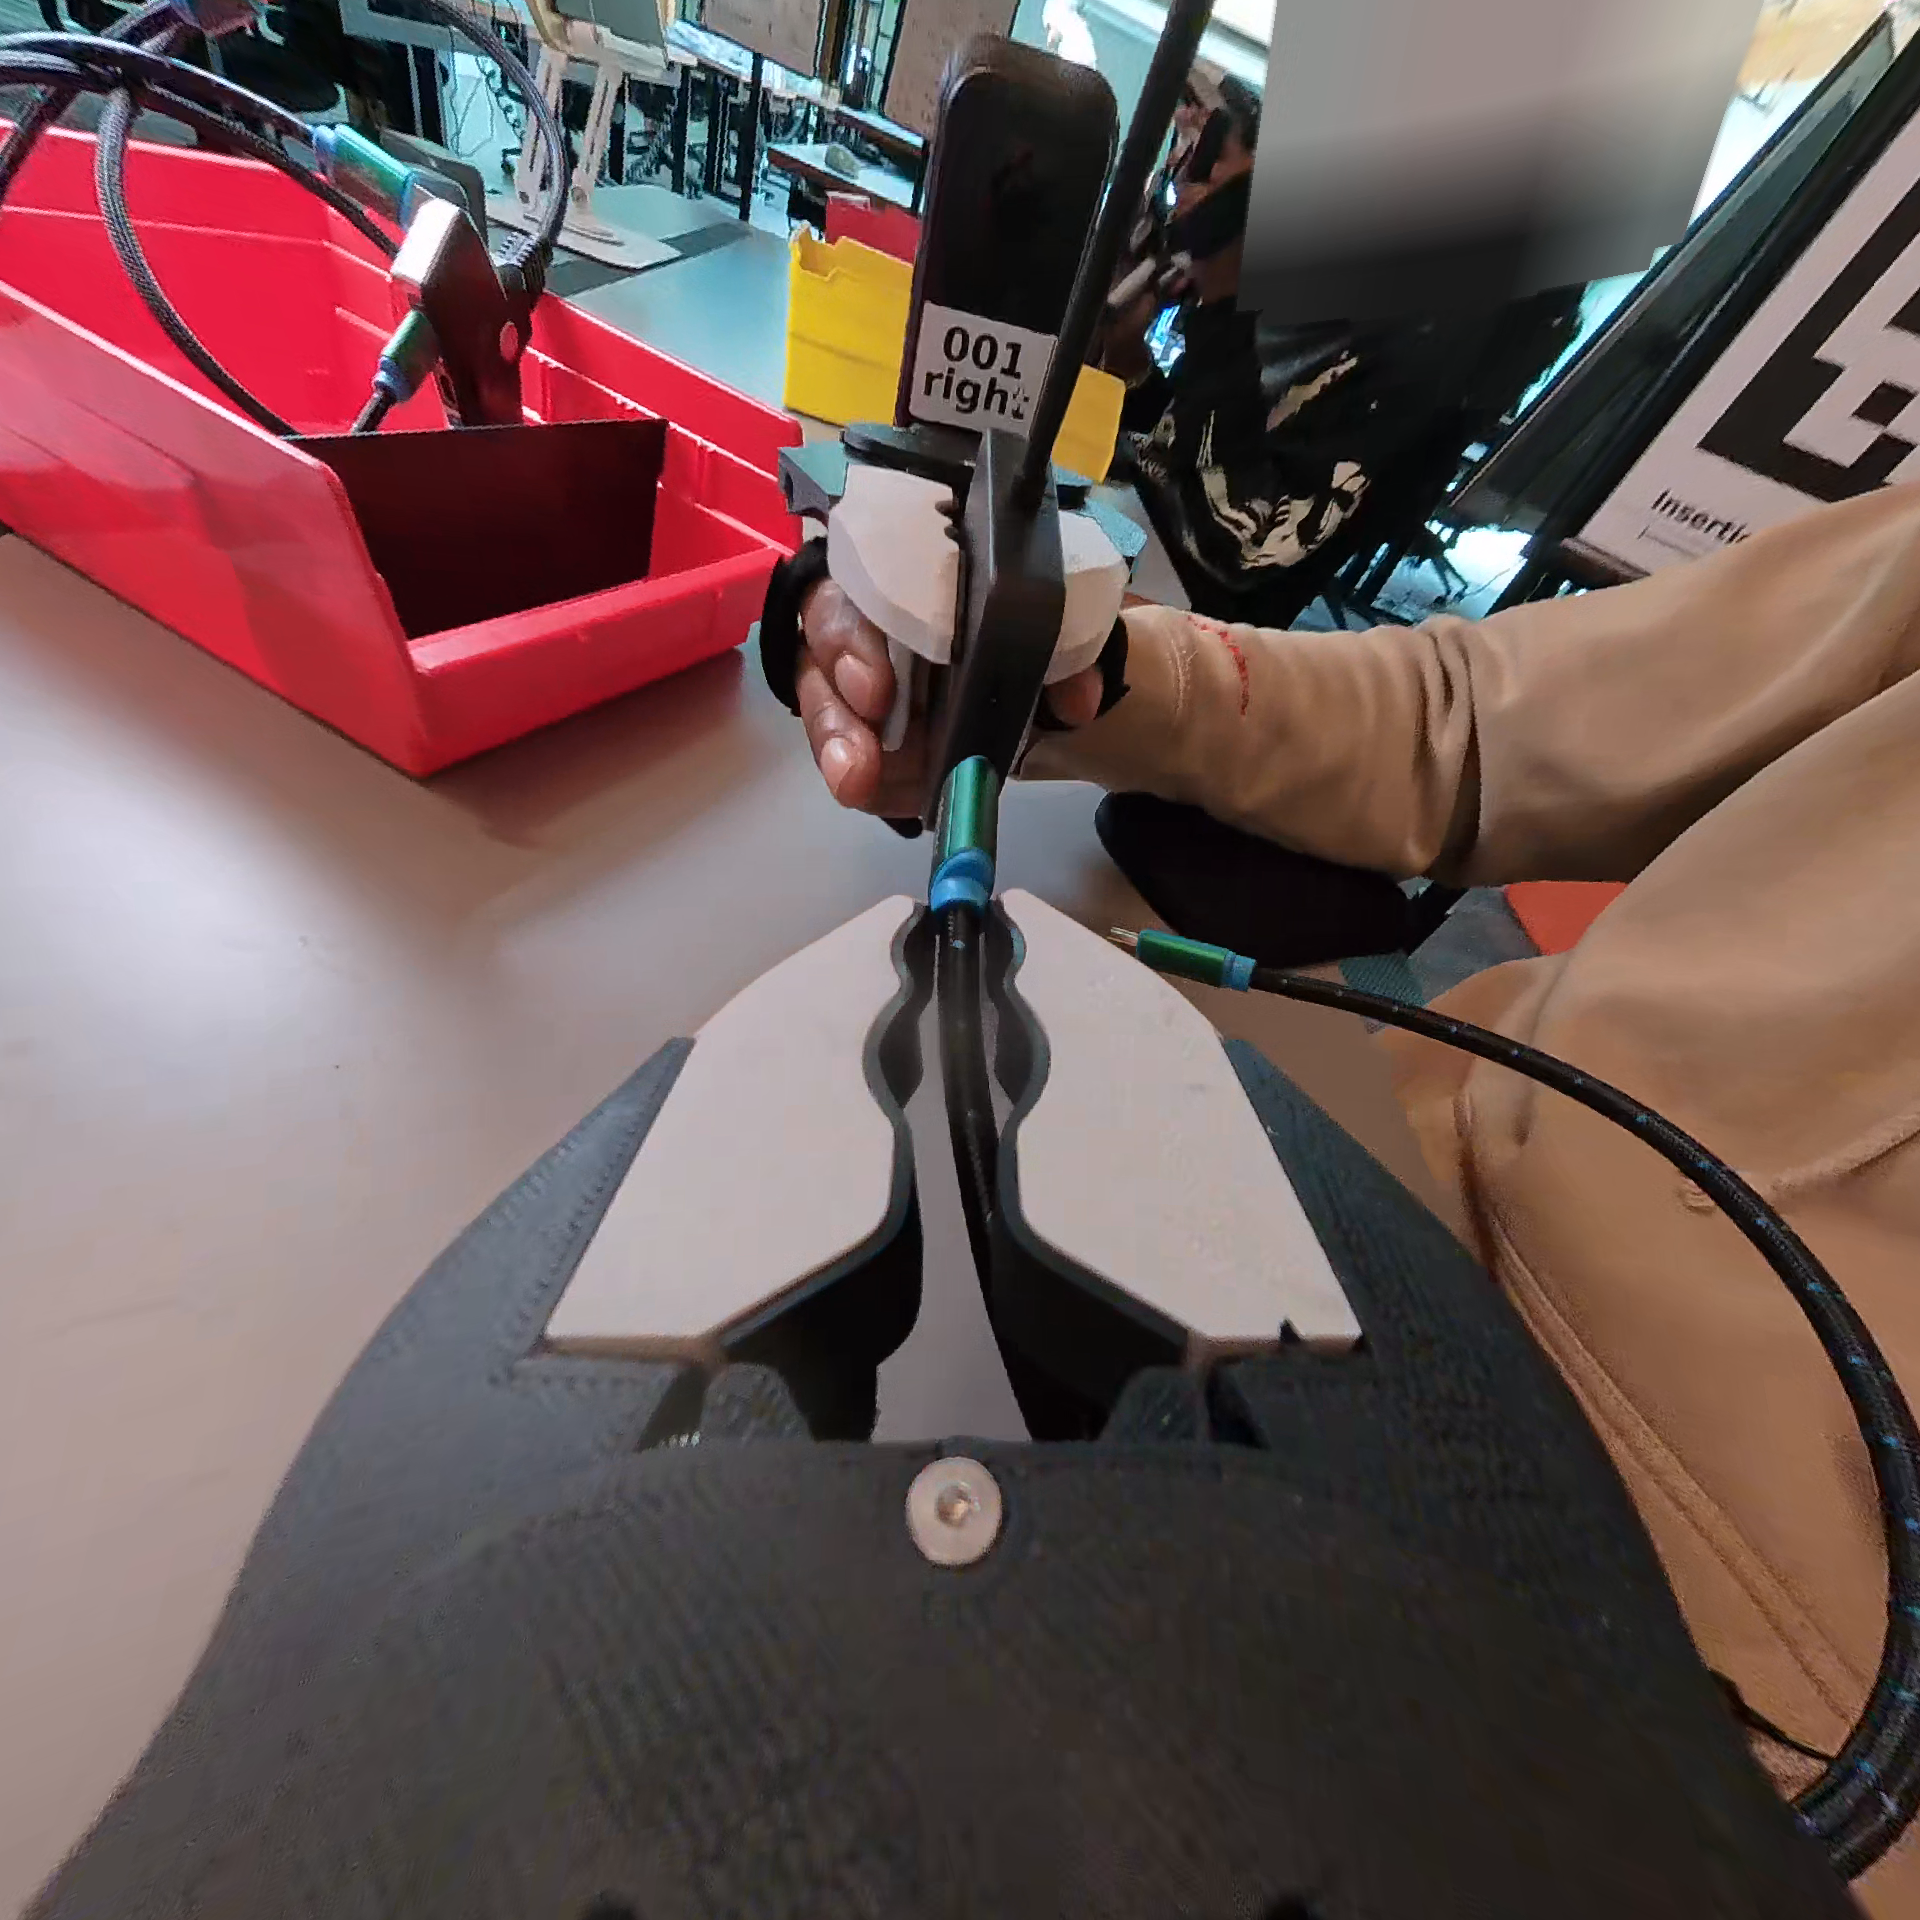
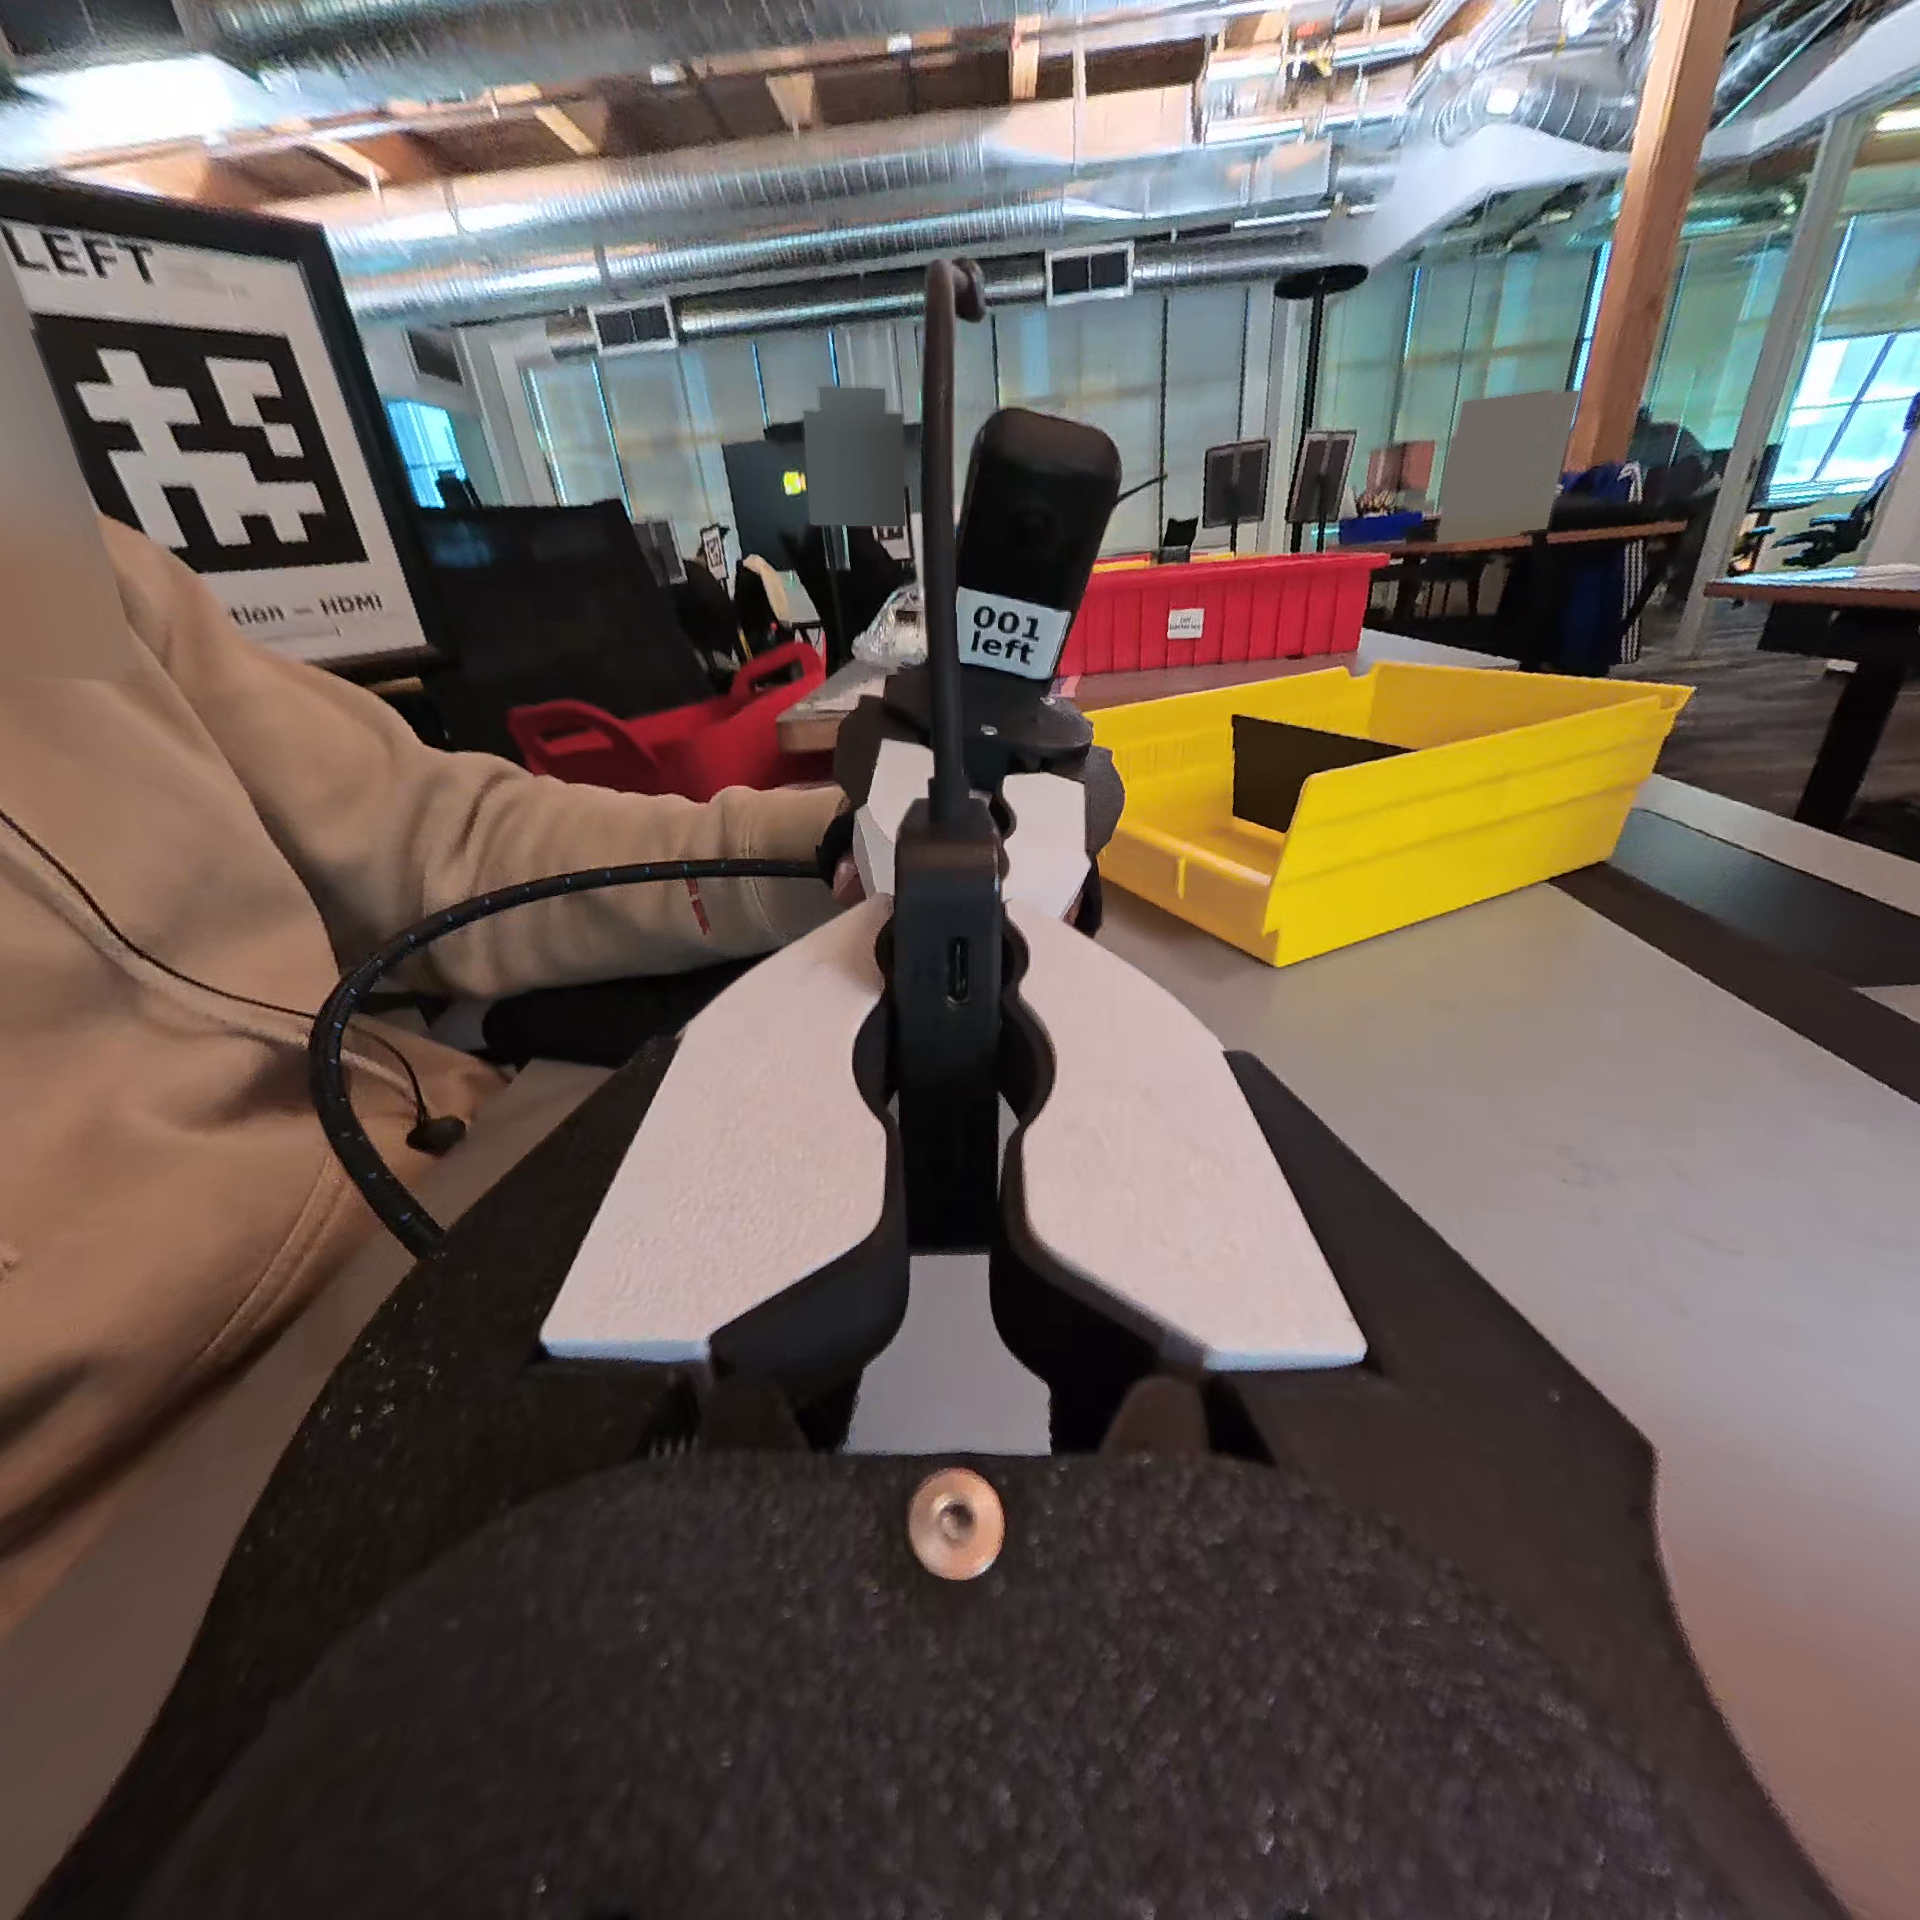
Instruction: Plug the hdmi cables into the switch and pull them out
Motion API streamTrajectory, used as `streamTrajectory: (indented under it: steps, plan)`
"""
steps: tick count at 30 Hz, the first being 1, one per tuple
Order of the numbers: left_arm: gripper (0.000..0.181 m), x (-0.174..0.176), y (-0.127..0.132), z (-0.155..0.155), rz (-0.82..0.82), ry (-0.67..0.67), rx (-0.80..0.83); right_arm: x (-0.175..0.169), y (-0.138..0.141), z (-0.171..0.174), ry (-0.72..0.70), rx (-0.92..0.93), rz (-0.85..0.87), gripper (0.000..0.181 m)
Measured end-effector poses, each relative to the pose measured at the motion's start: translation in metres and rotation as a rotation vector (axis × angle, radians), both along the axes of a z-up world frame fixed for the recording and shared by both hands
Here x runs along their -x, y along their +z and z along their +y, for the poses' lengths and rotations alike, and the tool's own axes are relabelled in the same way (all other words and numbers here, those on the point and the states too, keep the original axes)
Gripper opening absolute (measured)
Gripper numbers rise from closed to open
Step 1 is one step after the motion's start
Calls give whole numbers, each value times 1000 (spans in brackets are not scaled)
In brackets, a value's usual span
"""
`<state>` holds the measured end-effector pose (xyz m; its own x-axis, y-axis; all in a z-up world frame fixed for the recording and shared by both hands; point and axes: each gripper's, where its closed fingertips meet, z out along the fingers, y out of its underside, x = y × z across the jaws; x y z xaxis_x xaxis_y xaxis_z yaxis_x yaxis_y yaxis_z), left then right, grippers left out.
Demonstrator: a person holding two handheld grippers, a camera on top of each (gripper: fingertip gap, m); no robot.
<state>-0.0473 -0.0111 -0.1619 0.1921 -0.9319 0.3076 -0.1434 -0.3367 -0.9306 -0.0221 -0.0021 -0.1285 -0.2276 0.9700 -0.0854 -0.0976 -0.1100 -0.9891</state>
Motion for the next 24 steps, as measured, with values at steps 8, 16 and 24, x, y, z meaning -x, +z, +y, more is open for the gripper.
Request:
streamTrajectory:
  steps: [8,16,24]
  plan:
    - [10,5,2,2,0,9,6,-1,-12,-3,2,-52,-165,18]
    - [10,5,-13,-3,140,1,7,-1,-23,-2,-5,-121,-216,13]
    - [10,-1,-44,-14,358,-40,44,-4,-44,-11,34,-260,-391,13]
